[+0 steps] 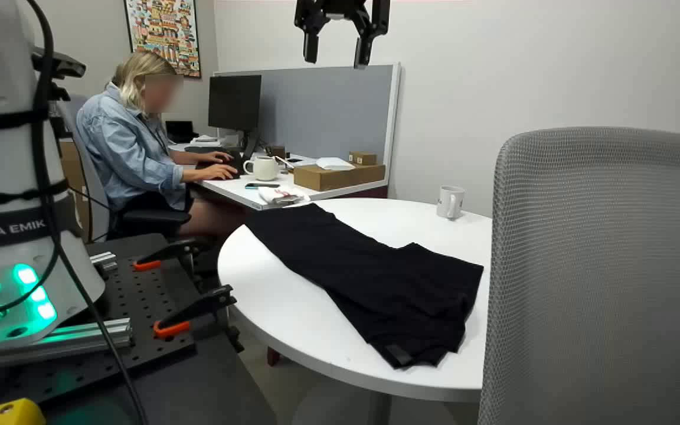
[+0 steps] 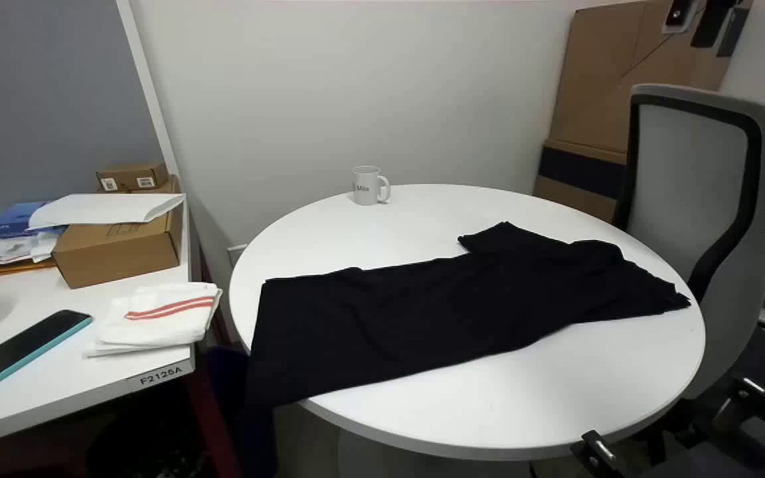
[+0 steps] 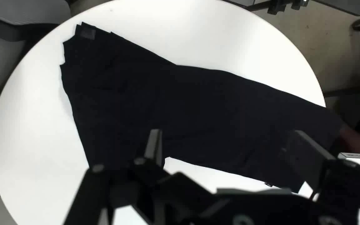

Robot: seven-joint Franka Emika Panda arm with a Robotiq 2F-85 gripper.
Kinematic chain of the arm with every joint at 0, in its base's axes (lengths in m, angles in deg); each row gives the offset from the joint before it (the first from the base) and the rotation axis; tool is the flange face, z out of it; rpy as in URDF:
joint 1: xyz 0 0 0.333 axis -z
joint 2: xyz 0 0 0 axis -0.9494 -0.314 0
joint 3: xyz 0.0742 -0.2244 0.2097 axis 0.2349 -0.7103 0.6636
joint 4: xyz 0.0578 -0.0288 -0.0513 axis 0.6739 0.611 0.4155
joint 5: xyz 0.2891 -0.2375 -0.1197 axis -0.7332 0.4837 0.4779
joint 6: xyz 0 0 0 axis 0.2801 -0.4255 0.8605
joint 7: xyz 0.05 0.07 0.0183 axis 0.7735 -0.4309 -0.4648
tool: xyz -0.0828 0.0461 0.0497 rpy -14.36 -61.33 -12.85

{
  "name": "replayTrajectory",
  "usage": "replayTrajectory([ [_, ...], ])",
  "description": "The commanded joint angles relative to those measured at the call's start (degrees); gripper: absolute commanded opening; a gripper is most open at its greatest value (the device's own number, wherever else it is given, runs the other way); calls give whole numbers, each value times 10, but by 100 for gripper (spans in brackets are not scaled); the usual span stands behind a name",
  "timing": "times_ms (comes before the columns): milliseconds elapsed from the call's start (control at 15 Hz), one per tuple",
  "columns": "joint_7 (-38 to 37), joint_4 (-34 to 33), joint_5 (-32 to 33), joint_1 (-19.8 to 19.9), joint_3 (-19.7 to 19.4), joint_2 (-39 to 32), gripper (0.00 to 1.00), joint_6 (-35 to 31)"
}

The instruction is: Fold the black shirt on the table

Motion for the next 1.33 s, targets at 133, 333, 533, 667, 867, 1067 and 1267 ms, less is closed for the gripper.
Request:
replayTrajectory([
  [133, -44, 4, 8, 17, 30, -6, 100, -22],
  [333, -148, 27, 31, 24, 85, -6, 100, -83],
  [533, -279, 90, 82, 20, 169, 7, 100, -171],
  [667, -361, 124, 120, 8, 231, 4, 100, -198],
  [867, -467, 156, 143, -28, 320, -17, 100, -211],
  [1067, -532, 154, 131, -73, 384, -64, 100, -220],
  [1267, -573, 131, 135, -104, 423, -130, 100, -238],
])
